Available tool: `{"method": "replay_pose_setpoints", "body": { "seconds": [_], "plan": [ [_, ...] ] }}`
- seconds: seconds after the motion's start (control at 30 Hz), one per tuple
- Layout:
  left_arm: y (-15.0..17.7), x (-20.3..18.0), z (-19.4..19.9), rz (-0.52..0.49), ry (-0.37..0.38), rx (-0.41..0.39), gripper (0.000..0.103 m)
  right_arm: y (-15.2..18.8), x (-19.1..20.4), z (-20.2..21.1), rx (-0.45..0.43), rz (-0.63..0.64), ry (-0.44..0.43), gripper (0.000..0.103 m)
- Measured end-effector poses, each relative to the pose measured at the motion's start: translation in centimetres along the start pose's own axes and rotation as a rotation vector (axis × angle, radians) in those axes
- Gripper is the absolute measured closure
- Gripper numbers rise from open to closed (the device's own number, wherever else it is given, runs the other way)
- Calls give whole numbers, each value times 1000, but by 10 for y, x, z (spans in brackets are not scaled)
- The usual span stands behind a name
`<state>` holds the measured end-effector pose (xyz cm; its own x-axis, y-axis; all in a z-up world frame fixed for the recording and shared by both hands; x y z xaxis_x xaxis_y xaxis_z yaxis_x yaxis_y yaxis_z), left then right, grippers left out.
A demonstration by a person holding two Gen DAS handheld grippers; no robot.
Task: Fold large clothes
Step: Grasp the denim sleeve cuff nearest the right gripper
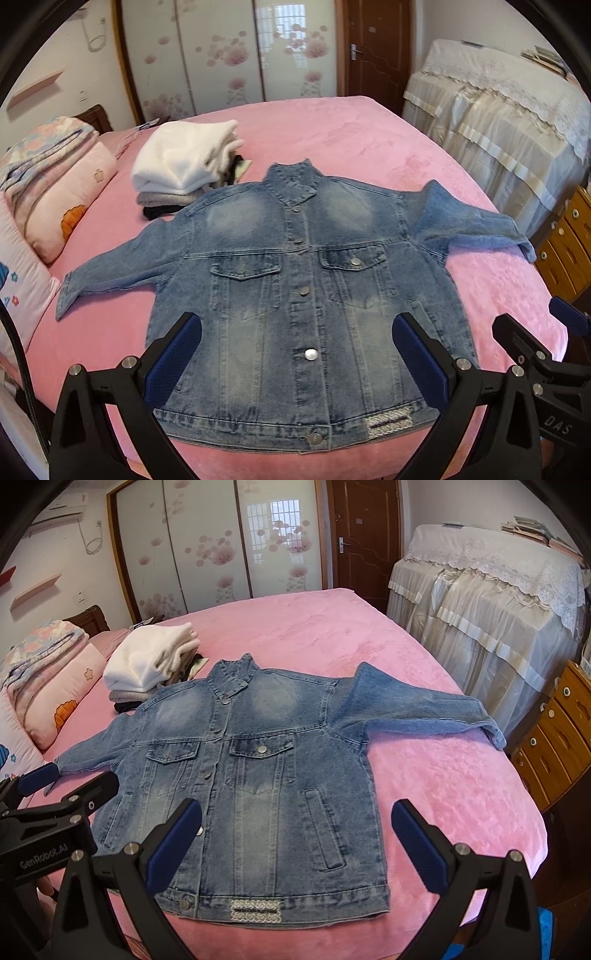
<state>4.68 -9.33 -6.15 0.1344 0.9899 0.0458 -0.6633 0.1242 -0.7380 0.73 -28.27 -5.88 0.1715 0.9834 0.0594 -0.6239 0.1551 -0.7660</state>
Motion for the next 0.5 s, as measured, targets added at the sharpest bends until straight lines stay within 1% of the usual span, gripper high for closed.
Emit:
{"method": "replay_pose_setpoints", "body": {
  "seconds": [0.07,0.17,0.27,0.33,0.43,0.5],
  "plan": [
    [-5,-9,-5,-16,13,15,1,-3,-12,-1,-8,-4,13,0],
    [-18,-24,-9,-41,34,11,1,-11,-29,-1,-31,-7,30,0],
    [-35,-42,-13,-68,56,-13,1,-27,-55,3,-96,-10,69,0],
    [-50,-55,-17,-85,64,-25,1,-43,-78,9,-164,-6,105,0],
    [-69,-69,-26,-94,58,-16,1,-64,-103,18,-234,-3,143,0],
    [-81,-77,-32,-97,72,-22,1,-78,-122,23,-272,2,173,0]
  ]
}}
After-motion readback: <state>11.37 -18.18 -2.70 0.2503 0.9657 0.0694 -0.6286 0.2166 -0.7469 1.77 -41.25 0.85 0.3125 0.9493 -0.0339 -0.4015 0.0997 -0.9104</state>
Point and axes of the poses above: each gripper's, at about its wrist camera, not at the fingertips, and z roughly against the way its jaws point, x to its left, y to its underside, the point moved 8 cm from there along -z, roughly the way its jaws point, and after that the axes turned 8 degrees about -x, right-handed, at the moved point
